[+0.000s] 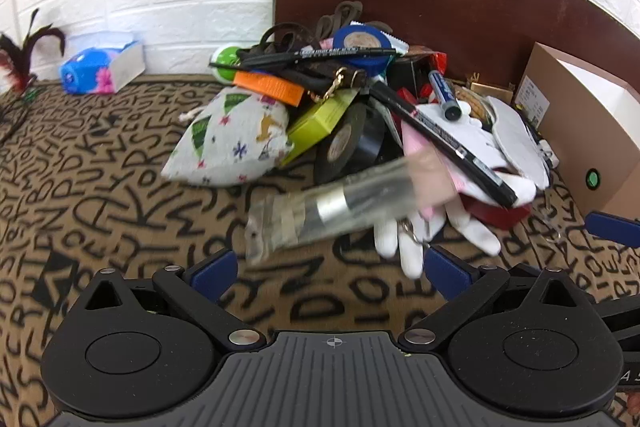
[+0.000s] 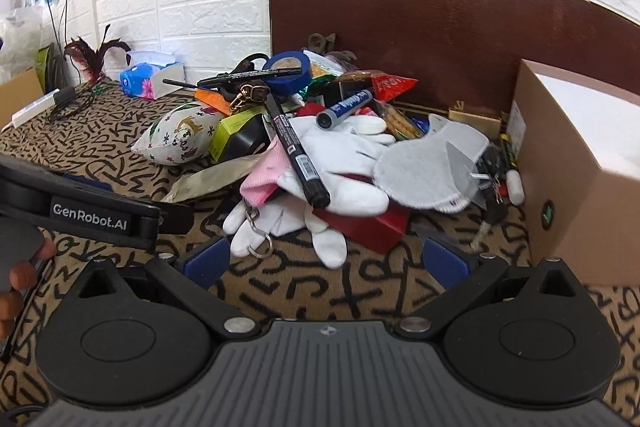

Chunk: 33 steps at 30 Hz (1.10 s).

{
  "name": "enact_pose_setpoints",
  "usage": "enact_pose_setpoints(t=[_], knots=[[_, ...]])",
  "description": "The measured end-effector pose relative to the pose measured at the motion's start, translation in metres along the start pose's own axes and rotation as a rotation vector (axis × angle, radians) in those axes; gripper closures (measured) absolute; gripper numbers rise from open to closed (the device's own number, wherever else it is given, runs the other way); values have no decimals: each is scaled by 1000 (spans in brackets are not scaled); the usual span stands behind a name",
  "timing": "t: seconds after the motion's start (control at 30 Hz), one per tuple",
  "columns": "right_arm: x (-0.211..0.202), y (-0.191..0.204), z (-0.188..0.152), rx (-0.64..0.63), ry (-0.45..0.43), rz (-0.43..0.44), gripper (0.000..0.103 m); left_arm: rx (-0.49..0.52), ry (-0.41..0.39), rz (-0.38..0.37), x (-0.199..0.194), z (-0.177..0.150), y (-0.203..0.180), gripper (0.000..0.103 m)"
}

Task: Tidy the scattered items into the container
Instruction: 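Grasp the clear plastic bag with the left gripper while the right grasps the black marker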

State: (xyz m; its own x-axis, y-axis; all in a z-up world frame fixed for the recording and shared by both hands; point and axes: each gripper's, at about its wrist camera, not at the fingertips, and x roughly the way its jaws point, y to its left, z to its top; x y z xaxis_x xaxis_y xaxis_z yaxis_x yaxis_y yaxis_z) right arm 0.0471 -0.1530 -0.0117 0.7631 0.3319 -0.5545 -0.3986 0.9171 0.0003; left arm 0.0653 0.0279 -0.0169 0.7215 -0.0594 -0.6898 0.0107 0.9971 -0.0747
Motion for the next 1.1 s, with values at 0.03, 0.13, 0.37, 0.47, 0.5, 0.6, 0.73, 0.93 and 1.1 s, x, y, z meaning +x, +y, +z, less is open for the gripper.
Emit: enact_pose_setpoints(t=[0.03,0.13,0.37,0.47,0.5,0.6,0.73,0.93,1.1], knots=[[3,1,3,-11,-4,0,3,6,-1,-6,4,3,0,0],[13,4,12,-54,-19,-2,6,28,-4,-26,15,12,1,2],[40,7,24,-147,-9,21,27,37,30,-82,44,24,10,9],[47,9,24,-174,-1,16,38,48,5,-100,45,23,13,12],[47,10,23,-183,-1,13,46,51,-2,-100,45,23,14,14],[43,12,23,-184,-16,4,59,80,-6,-102,40,21,15,23],[39,13,26,-175,-27,25,76,103,-8,-106,39,19,18,22],[39,13,23,-154,-14,26,84,131,-39,-120,50,25,14,9],[30,10,18,-134,-5,17,85,171,-55,-127,53,26,8,19]])
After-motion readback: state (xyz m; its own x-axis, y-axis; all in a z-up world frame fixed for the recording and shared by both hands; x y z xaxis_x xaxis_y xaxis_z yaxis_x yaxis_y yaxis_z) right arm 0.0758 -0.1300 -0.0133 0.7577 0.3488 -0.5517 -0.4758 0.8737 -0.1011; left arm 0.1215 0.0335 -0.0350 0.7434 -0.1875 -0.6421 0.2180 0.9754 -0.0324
